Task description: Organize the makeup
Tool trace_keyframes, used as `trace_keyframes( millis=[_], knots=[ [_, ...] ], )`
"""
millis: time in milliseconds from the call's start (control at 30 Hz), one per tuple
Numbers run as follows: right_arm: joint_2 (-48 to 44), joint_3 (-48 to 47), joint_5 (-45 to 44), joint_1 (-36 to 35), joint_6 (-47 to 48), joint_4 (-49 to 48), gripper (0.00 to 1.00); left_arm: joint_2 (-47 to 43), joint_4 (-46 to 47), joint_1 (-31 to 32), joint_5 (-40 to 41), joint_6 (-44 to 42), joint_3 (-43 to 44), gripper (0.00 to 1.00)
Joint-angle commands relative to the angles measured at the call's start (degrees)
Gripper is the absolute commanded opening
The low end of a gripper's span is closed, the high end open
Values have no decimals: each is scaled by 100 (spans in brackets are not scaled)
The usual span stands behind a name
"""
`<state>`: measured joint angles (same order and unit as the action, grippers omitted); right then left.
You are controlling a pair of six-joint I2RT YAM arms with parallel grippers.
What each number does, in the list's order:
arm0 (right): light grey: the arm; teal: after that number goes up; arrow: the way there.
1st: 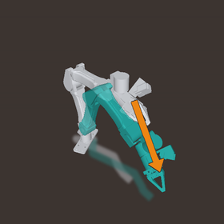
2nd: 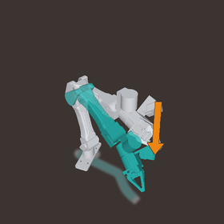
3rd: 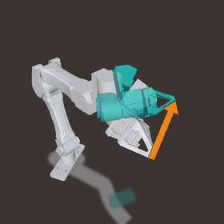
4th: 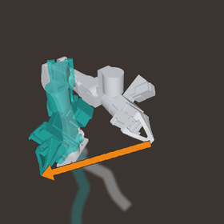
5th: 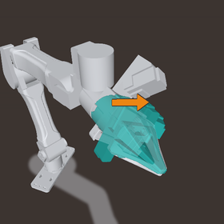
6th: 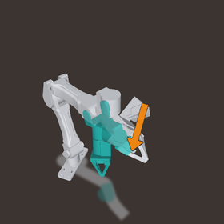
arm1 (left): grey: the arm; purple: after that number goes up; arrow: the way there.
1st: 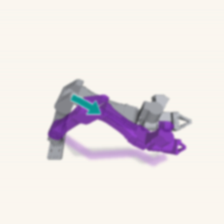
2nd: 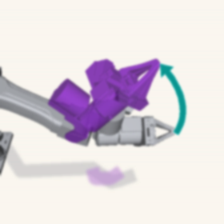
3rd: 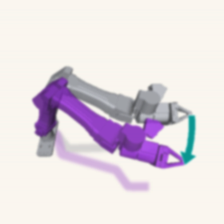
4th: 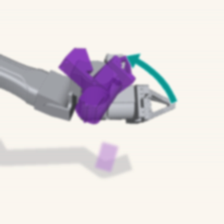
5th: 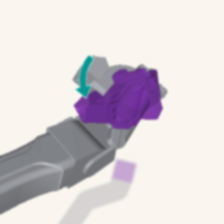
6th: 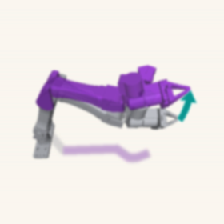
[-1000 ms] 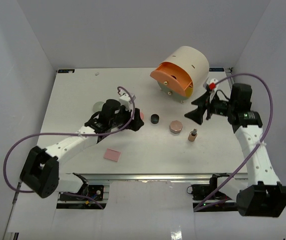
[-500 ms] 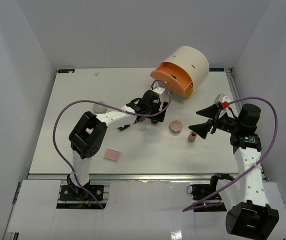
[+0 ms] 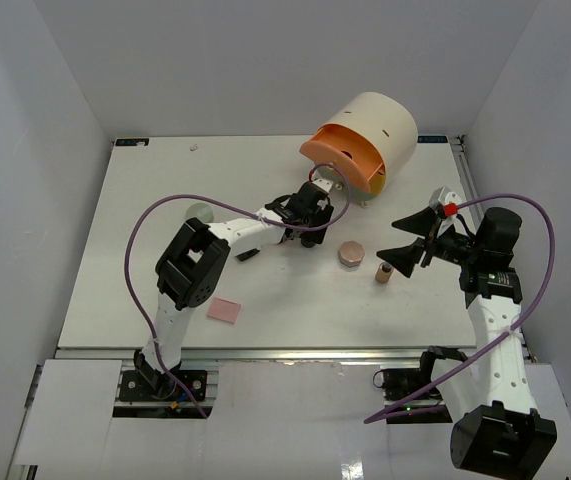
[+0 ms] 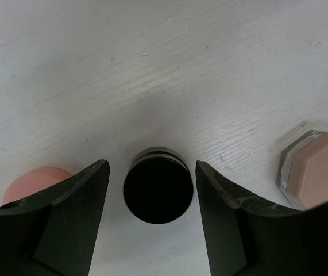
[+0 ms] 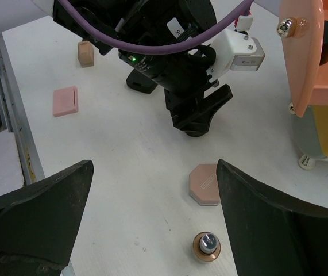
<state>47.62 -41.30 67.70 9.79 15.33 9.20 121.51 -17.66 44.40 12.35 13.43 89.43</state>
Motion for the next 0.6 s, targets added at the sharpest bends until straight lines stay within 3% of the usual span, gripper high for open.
trace_keyframes(
  millis=[0, 100, 333, 567],
  knots=[
    [-59, 6, 79, 48, -64, -182, 94, -116, -79, 51, -12, 6, 81, 64],
    [-72, -3, 76, 71, -65, -175, 94, -126, -79, 47, -155, 30, 66, 57],
    [-97, -3, 68, 109, -74, -182, 94, -357, -114, 60, -310, 22, 24, 27],
    [-130, -2, 33, 111, -83, -173, 95, -1270, -3, 120, -380, 46, -119, 19]
  ],
)
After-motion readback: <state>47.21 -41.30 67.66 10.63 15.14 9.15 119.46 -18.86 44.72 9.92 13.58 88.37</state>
